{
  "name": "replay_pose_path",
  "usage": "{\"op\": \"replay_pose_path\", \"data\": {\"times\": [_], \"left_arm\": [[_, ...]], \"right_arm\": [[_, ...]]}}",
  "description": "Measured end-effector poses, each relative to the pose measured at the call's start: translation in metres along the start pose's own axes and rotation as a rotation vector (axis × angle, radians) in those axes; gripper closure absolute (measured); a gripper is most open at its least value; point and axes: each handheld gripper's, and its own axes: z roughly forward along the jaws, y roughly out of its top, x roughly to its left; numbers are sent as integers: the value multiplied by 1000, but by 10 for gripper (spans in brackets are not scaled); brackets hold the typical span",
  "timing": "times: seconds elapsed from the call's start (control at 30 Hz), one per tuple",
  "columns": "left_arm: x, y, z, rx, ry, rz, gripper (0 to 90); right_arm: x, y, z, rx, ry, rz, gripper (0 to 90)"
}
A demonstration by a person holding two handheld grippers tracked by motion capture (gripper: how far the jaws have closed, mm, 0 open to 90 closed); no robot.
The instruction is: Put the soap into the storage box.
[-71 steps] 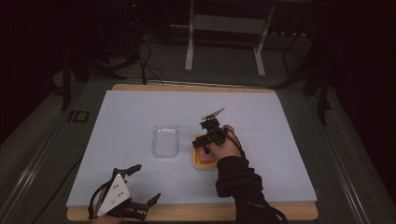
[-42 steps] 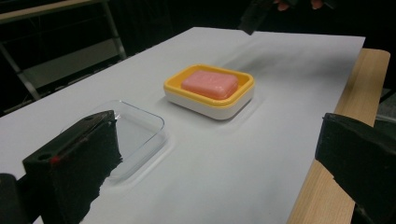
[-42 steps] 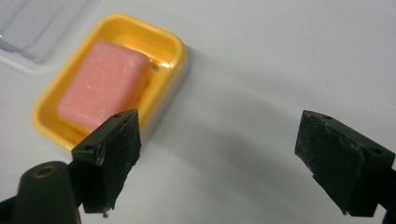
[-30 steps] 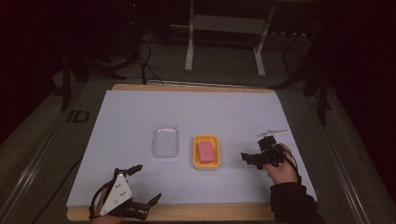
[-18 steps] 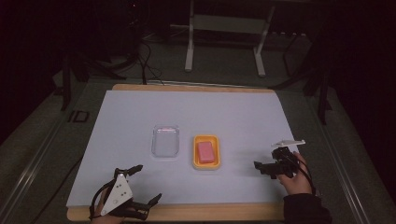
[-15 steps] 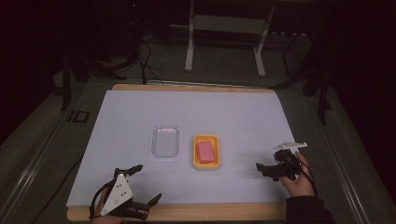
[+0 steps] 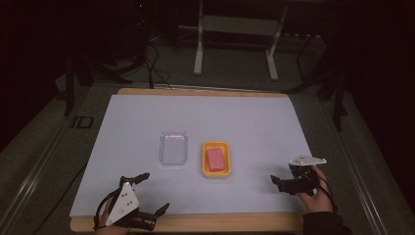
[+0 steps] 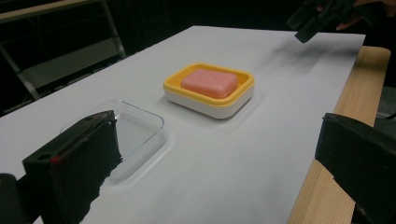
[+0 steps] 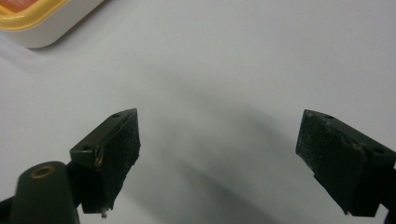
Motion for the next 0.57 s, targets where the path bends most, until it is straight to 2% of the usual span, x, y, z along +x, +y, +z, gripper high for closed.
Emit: {"op": "replay_pose_path", "data": {"times": [0.17,0.4,0.57], "left_arm": [[0,0,0,-1,-2,0,3],[0,0,0,-4,-10,-7,3],[1,0,0,-5,-9,-12,3]], "right_arm": [[-3,-1,3,-17,-21,6,133],[-1,-2,8,-13,2,7,131],[-3,-3,8,0,0,11,132]]}}
